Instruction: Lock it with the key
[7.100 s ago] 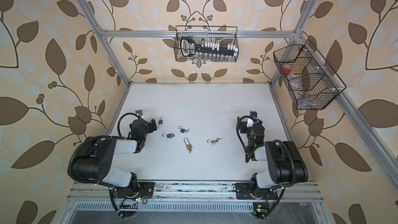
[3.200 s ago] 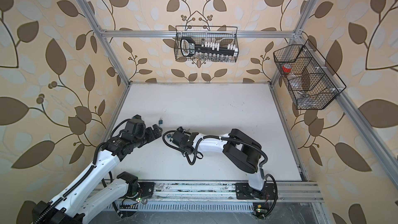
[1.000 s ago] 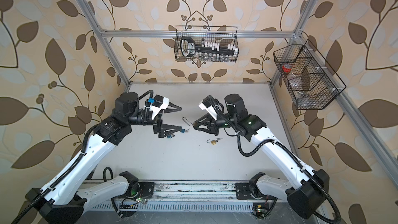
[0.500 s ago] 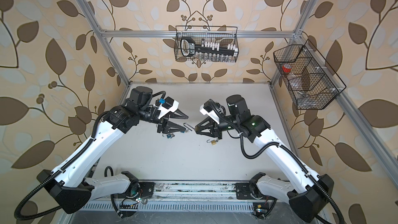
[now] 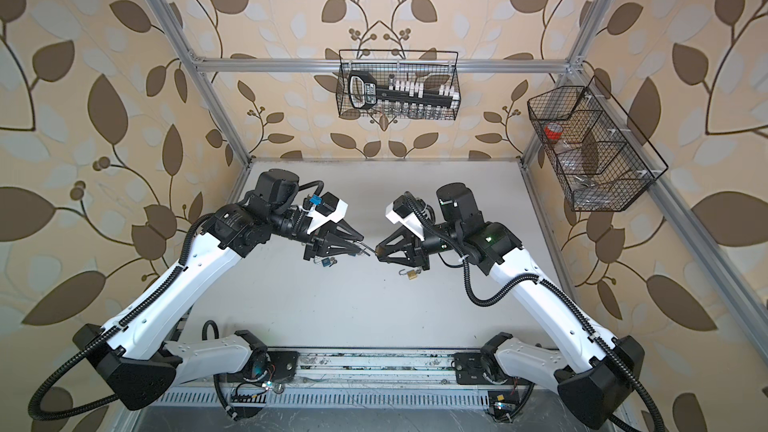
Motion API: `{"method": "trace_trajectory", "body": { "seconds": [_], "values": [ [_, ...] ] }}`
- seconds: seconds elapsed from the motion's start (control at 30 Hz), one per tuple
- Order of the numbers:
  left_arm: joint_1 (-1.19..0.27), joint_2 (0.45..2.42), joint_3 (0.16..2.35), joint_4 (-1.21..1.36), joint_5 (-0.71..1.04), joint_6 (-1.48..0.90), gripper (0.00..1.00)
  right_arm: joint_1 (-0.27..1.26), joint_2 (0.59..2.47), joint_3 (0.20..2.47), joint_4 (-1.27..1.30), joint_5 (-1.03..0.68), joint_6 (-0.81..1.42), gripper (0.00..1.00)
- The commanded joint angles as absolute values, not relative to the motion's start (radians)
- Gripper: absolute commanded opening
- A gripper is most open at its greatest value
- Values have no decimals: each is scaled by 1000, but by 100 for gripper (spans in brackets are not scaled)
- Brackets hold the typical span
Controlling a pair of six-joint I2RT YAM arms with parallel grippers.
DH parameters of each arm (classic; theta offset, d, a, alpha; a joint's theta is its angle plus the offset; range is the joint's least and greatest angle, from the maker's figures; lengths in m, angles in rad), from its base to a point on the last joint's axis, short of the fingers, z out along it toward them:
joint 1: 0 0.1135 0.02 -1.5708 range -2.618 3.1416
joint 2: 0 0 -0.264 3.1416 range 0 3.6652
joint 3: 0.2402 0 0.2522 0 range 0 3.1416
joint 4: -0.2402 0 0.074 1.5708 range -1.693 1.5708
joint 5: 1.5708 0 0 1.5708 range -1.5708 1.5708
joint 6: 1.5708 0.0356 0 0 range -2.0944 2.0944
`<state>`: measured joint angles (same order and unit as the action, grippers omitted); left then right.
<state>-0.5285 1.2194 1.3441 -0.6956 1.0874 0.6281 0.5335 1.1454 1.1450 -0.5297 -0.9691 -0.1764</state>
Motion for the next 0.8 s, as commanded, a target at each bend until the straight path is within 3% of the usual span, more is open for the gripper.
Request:
{"method": "trace_trajectory", "body": {
  "seconds": [0.0,0.5,0.6,0.77],
  "values": [
    [-540,1226,1384,-724,1104,662,25,532,1129,1177,-506,-1010,-187,0],
    [-546,1225,1394,-735,1108,671,8,532,1137,1164,-488,-1008,-173,0],
    [-545,1223,1391,-732,1111,671,0,531,1139,1165,-487,-1006,-173,0],
    [-545,1198,1361,-639,1097,574,0,531,1129,1160,-473,-990,-165,0]
  ]
}}
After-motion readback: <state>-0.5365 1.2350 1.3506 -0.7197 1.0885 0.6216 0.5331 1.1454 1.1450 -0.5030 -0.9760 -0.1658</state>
